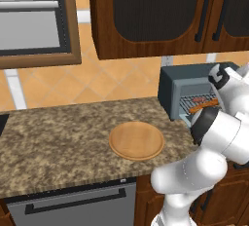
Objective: Pick up the kebab skewer and baguette bread, and place them inside the toaster oven. Close the toaster oven door and start by setting the timer.
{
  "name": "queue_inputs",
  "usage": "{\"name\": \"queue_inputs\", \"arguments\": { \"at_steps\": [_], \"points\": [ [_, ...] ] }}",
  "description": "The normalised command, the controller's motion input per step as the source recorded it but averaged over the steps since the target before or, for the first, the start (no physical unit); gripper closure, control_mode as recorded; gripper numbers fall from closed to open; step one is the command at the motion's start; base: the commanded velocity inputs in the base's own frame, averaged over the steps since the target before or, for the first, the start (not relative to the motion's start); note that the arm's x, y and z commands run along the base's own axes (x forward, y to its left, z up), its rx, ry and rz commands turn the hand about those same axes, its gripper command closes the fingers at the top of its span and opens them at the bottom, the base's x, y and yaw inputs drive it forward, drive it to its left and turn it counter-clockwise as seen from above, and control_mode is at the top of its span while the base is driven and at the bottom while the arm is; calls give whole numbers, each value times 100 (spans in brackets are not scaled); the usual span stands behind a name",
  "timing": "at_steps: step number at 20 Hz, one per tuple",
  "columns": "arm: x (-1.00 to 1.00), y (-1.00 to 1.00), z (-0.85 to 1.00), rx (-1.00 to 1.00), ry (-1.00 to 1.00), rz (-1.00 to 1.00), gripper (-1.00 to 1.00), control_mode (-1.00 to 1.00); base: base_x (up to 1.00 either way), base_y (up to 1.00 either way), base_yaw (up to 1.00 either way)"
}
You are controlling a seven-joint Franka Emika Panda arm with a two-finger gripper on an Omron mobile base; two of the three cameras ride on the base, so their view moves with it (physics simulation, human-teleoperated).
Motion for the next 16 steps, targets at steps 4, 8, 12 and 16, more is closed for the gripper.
{"name": "queue_inputs", "arguments": {
  "at_steps": [4, 8, 12, 16],
  "points": [
    [-42, -3, 2, 0, 34, 0, -100, -100, 0, 0, 0],
    [-35, -4, 0, -2, 46, 0, -100, -100, 0, 0, 0],
    [-26, -8, -6, -4, 39, 1, -100, -100, 0, 0, 0],
    [-39, -10, -30, 0, 16, 2, -100, -100, 0, 0, 0]
  ]
}}
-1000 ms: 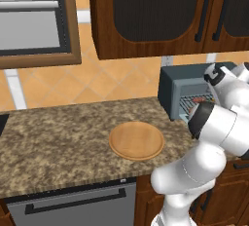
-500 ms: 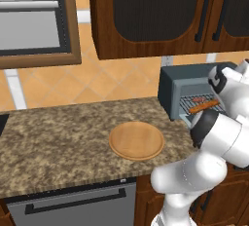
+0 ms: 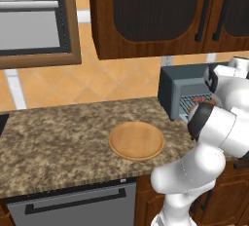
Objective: Pick up the kebab skewer and baguette bread, and place them inside the toaster oven. Close the toaster oven door and start by setting the timer.
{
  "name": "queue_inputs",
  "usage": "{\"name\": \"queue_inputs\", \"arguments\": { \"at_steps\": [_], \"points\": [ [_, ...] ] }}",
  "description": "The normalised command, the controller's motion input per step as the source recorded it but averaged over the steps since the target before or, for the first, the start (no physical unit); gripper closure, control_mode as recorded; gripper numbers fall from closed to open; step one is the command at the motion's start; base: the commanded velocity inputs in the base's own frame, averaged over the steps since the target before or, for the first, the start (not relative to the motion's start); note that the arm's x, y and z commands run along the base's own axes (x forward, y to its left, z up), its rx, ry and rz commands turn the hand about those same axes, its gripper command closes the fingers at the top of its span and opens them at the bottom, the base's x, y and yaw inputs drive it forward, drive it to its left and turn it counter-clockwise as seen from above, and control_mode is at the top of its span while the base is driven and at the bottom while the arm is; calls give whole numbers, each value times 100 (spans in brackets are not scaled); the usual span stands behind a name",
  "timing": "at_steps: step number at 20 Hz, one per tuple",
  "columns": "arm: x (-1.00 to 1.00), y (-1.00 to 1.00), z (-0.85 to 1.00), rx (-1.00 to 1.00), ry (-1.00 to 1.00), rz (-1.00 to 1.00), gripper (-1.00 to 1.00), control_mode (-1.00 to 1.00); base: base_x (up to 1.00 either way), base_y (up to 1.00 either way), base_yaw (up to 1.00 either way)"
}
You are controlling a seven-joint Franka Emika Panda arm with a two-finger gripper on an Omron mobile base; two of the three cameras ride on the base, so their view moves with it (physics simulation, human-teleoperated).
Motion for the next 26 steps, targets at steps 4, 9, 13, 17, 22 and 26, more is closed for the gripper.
{"name": "queue_inputs", "arguments": {
  "at_steps": [4, 9, 13, 17, 22, 26],
  "points": [
    [-39, 0, -52, 0, 1, 0, -100, -100, 0, 0, 0],
    [-11, 0, -30, 0, 0, 0, -100, -100, 0, 0, 0],
    [0, 0, -21, 0, 0, 1, -100, -100, 0, 0, 0],
    [0, 0, -18, 0, 1, 0, -100, -100, 0, 0, 0],
    [17, 6, -8, 0, 0, 0, -100, -100, 0, 0, 0],
    [33, 9, 0, 0, 0, 0, -100, -100, 0, 0, 0]
  ]
}}
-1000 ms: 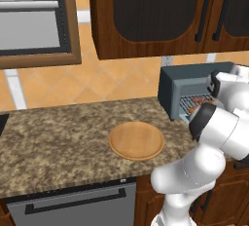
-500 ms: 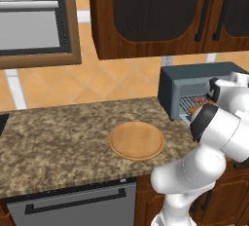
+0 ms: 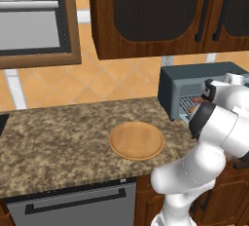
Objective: Pick up the kebab skewer and baguette bread, and place them inside the toaster oven. Close the toaster oven door and start by setting the timer.
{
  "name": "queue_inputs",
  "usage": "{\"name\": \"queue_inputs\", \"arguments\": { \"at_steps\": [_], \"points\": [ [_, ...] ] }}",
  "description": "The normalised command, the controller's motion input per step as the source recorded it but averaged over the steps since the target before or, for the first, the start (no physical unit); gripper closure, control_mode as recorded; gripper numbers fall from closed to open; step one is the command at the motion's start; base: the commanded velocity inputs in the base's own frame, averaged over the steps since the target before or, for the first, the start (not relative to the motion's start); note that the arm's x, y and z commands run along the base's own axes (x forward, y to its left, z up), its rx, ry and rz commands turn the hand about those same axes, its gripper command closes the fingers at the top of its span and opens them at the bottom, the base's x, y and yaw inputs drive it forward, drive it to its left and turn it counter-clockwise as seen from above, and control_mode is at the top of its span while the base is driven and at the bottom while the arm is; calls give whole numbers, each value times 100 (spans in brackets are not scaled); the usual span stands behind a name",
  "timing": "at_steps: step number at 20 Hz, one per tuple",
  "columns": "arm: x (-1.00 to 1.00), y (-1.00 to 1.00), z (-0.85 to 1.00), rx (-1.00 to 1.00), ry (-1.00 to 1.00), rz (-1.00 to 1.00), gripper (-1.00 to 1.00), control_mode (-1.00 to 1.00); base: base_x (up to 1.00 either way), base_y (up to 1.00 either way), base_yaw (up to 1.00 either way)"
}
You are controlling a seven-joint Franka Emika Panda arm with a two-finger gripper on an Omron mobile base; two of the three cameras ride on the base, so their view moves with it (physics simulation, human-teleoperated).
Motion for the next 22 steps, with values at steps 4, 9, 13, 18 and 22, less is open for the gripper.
{"name": "queue_inputs", "arguments": {
  "at_steps": [4, 9, 13, 18, 22],
  "points": [
    [40, 12, -2, 0, 0, 0, -100, -100, 0, 0, 0],
    [40, 6, -2, 0, 0, 0, -100, -100, 0, 0, 0],
    [44, 0, 0, 0, 0, 0, -100, -100, 0, 0, 0],
    [50, 0, -4, 0, 0, 0, -100, -100, 0, 0, 0],
    [34, 0, -11, 0, 0, 0, -100, -100, 0, 0, 0]
  ]
}}
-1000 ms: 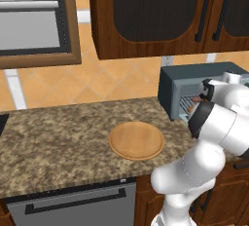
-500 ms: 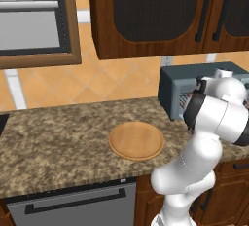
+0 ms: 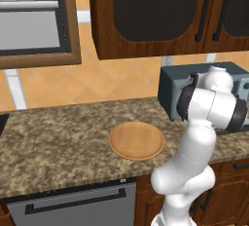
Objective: Pick up the kebab skewer and baguette bread, and place them inside the toaster oven. Close the toaster oven door and start by setting the timer.
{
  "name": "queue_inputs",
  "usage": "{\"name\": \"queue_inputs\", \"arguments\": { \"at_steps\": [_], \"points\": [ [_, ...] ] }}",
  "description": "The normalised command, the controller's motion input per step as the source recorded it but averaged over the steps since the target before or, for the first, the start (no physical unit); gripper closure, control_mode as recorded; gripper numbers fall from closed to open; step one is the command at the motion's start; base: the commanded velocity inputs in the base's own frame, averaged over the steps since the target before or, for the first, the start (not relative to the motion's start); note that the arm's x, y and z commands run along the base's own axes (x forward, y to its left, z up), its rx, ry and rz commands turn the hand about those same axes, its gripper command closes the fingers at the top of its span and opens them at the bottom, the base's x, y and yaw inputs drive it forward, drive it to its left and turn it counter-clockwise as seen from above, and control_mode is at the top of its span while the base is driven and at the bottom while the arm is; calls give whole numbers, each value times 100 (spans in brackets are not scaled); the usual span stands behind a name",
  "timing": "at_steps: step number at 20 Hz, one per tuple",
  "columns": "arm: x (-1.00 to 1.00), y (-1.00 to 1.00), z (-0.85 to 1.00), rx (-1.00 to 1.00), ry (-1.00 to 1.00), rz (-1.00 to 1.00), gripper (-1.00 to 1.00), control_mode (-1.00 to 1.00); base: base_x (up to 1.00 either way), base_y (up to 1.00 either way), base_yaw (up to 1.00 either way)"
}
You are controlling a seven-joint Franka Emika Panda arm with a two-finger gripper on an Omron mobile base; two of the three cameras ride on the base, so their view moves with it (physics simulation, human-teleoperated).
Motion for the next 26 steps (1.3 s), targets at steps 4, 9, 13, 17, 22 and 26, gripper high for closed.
{"name": "queue_inputs", "arguments": {
  "at_steps": [4, 9, 13, 17, 22, 26],
  "points": [
    [2, 0, -13, 0, 0, 0, -100, -100, 0, 0, 0],
    [-61, 0, -1, 0, 0, 1, -100, -100, 0, 0, 0],
    [-93, 0, 1, 0, 0, 2, -100, -100, 0, 0, 0],
    [-100, 2, 8, 0, 0, 32, -100, -100, 0, 0, 0],
    [-92, 0, 1, -1, 0, 79, -100, -100, 0, 0, 0],
    [-50, 8, -2, 0, 0, 91, -100, -100, 0, 0, 0]
  ]
}}
